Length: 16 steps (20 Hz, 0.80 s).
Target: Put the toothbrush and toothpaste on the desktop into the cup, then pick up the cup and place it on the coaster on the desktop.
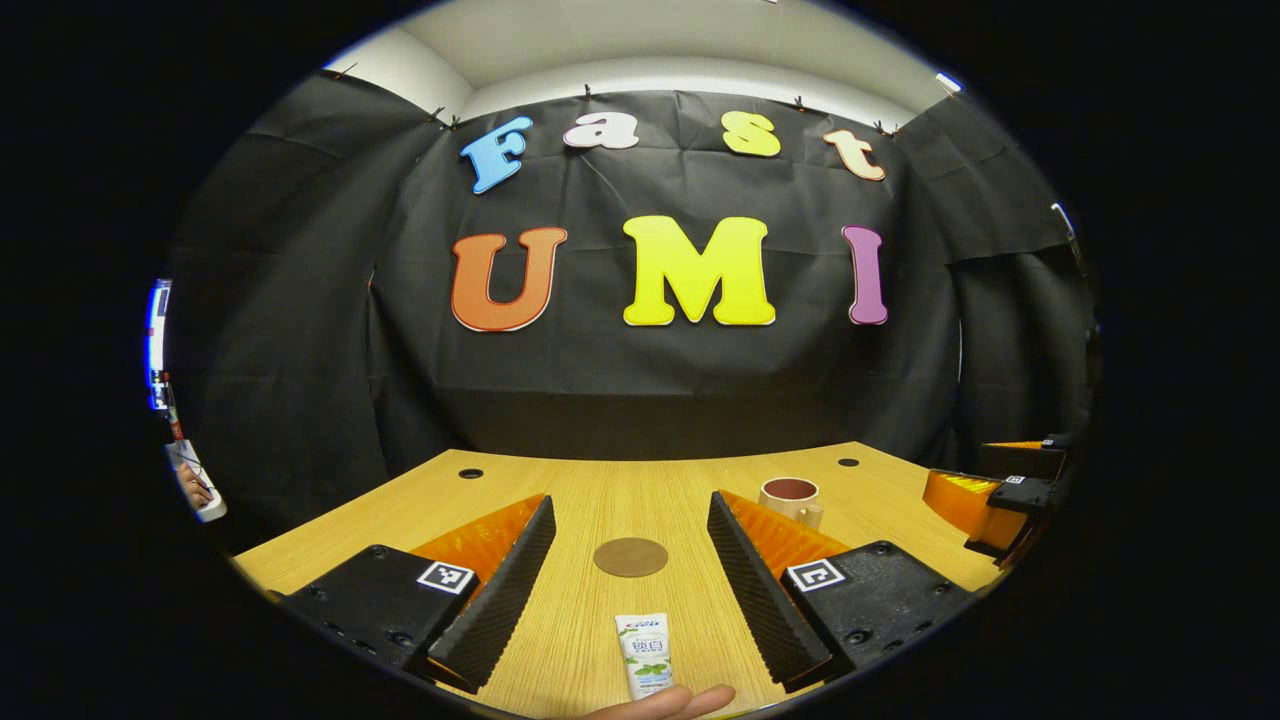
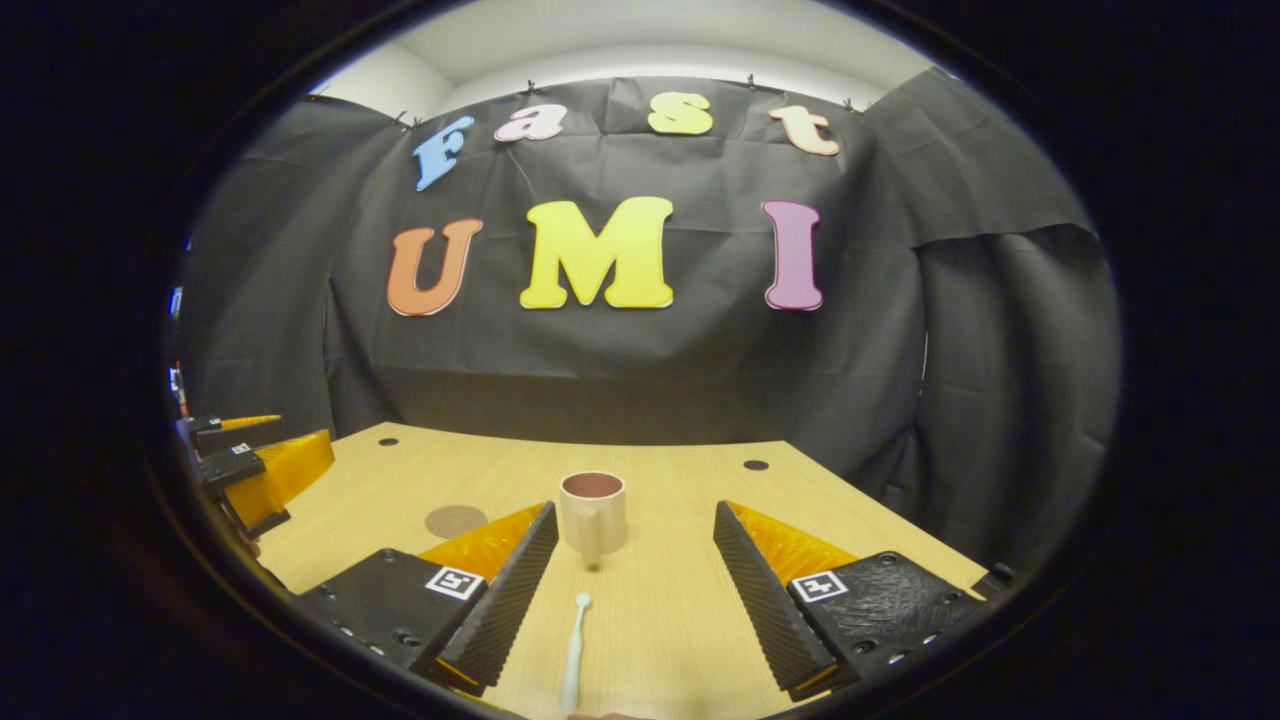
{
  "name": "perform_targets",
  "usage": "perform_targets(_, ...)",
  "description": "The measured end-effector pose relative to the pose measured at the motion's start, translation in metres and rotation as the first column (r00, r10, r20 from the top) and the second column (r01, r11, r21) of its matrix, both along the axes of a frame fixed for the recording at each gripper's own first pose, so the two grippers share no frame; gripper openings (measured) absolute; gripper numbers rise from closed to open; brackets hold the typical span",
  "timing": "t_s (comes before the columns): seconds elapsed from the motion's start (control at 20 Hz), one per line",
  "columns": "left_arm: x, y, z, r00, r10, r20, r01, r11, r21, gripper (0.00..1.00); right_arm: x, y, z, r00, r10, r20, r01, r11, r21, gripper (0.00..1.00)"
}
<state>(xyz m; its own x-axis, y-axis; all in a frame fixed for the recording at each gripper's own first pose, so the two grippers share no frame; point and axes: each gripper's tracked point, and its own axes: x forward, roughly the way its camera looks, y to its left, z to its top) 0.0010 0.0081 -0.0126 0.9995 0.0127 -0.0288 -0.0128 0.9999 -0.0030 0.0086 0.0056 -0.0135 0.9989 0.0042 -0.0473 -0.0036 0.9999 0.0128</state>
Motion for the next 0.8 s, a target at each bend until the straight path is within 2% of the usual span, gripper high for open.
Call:
perform_targets(0.15, 0.0, -0.003, -0.002, 1.0, -0.007, 0.0, 0.007, 1.0, 0.015, 0.97, 0.005, 0.0, -0.012, 1.0, 0.001, -0.03, -0.001, 1.0, 0.0, 0.99)
perform_targets(0.3, -0.001, -0.004, -0.004, 1.0, -0.01, -0.005, 0.011, 1.0, 0.023, 0.97, 0.015, 0.01, -0.035, 0.995, 0.034, -0.094, -0.033, 0.999, 0.011, 0.93)
perform_targets(0.35, 0.0, -0.005, -0.004, 1.0, -0.011, -0.006, 0.011, 1.0, 0.024, 0.97, 0.02, 0.013, -0.046, 0.991, 0.038, -0.124, -0.037, 0.999, 0.009, 0.99)
perform_targets(0.45, 0.0, -0.006, -0.008, 1.0, -0.015, -0.011, 0.015, 0.999, 0.029, 0.97, 0.029, 0.023, -0.07, 0.979, 0.056, -0.195, -0.056, 0.998, 0.005, 0.99)
perform_targets(0.5, 0.002, -0.007, -0.01, 1.0, -0.016, -0.017, 0.017, 0.999, 0.033, 0.97, 0.033, 0.028, -0.083, 0.969, 0.066, -0.236, -0.068, 0.998, 0.002, 0.95)
perform_targets(0.55, 0.002, -0.006, -0.012, 1.0, -0.017, -0.022, 0.017, 0.999, 0.031, 0.97, 0.037, 0.035, -0.099, 0.956, 0.079, -0.283, -0.082, 0.997, 0.002, 0.96)
perform_targets(0.6, 0.002, -0.005, -0.014, 0.999, -0.017, -0.031, 0.018, 1.0, 0.023, 0.97, 0.039, 0.041, -0.116, 0.937, 0.094, -0.336, -0.099, 0.995, 0.003, 0.91)
perform_targets(0.65, 0.003, -0.005, -0.017, 0.999, -0.019, -0.04, 0.02, 1.0, 0.011, 0.97, 0.039, 0.046, -0.13, 0.92, 0.106, -0.378, -0.111, 0.994, 0.009, 0.89)
perform_targets(0.7, 0.004, -0.003, -0.02, 0.999, -0.021, -0.05, 0.021, 1.0, -0.001, 0.97, 0.039, 0.047, -0.143, 0.902, 0.106, -0.418, -0.112, 0.994, 0.012, 0.83)
perform_targets(0.75, 0.005, -0.001, -0.024, 0.998, -0.019, -0.061, 0.019, 1.0, -0.01, 0.97, 0.04, 0.05, -0.152, 0.886, 0.109, -0.451, -0.112, 0.993, 0.021, 0.82)
perform_targets(0.8, 0.007, 0.001, -0.029, 0.997, -0.017, -0.076, 0.016, 1.0, -0.017, 0.97, 0.042, 0.053, -0.16, 0.871, 0.112, -0.478, -0.112, 0.993, 0.029, 0.75)
